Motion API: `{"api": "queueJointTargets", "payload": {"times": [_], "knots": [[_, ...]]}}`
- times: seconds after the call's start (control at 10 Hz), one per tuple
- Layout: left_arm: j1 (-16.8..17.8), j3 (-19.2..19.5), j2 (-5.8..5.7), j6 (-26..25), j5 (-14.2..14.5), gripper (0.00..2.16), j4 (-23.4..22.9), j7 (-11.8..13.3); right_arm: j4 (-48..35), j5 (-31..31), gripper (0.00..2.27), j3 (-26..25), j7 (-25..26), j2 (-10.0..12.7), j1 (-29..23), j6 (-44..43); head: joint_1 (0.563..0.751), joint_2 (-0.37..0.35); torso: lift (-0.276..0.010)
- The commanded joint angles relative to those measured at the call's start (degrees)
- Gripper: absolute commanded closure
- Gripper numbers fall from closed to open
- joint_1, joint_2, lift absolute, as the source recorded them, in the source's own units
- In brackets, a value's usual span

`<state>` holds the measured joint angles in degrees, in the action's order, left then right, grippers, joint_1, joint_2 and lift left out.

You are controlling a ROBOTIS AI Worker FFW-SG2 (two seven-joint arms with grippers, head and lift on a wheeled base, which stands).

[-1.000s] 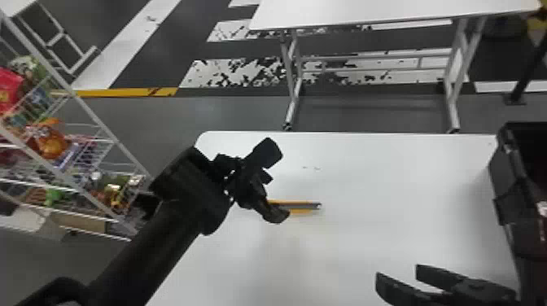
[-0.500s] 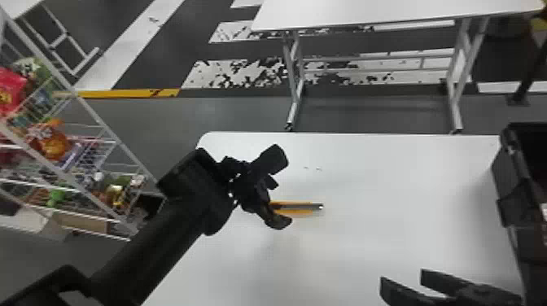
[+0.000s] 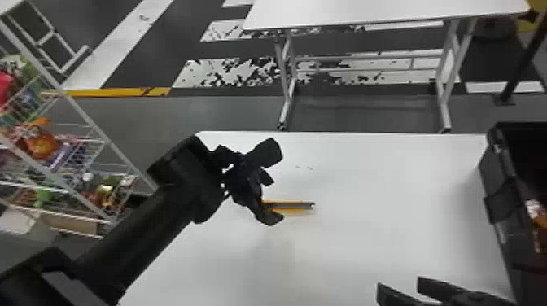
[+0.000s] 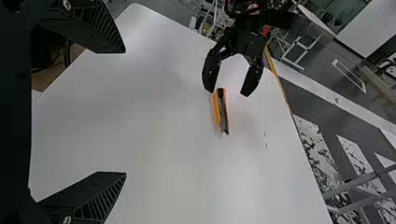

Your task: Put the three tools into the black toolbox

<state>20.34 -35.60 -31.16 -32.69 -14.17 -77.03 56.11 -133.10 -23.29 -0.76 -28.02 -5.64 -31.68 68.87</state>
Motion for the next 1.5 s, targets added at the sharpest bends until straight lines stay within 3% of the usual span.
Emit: {"api": "queueJointTargets", "payload": {"times": [0.0, 0.2, 0.3, 0.5, 0.9, 1.4], "knots": [[1.98, -1.49, -0.48, 0.03, 0.99, 0.06, 1.53, 0.49, 0.21, 0.26, 0.06, -0.03, 0.07, 0.19, -0.14, 0.0, 0.695, 0.244, -0.051], [2.25, -2.01, -1.01, -0.15, 0.81, 0.06, 1.53, 1.72, 0.21, 0.61, 0.06, 0.06, 0.07, 0.89, 0.21, 0.0, 0.695, 0.251, -0.051], [3.74, -5.27, -1.8, 0.2, 0.81, 0.06, 2.32, 0.14, 0.21, 0.61, 0.06, 0.06, 0.07, 1.07, 0.21, 0.0, 0.695, 0.255, -0.051], [4.09, -7.46, -1.09, 1.96, 0.9, 0.06, 4.17, -1.27, 0.21, 0.61, 0.06, -0.03, 0.07, 1.33, 0.13, 0.0, 0.695, 0.266, -0.051], [4.09, -8.08, 2.86, 1.43, 0.99, 0.06, 8.12, -2.41, -0.14, 0.09, 0.06, -0.99, -0.63, 0.98, -0.75, 0.0, 0.695, 0.236, -0.051], [2.86, -6.67, 2.69, -7.36, 1.87, 0.06, 5.93, -2.24, -0.41, -0.79, 0.06, -2.31, -1.69, 0.72, -1.28, 0.17, 0.695, 0.231, -0.051]]}}
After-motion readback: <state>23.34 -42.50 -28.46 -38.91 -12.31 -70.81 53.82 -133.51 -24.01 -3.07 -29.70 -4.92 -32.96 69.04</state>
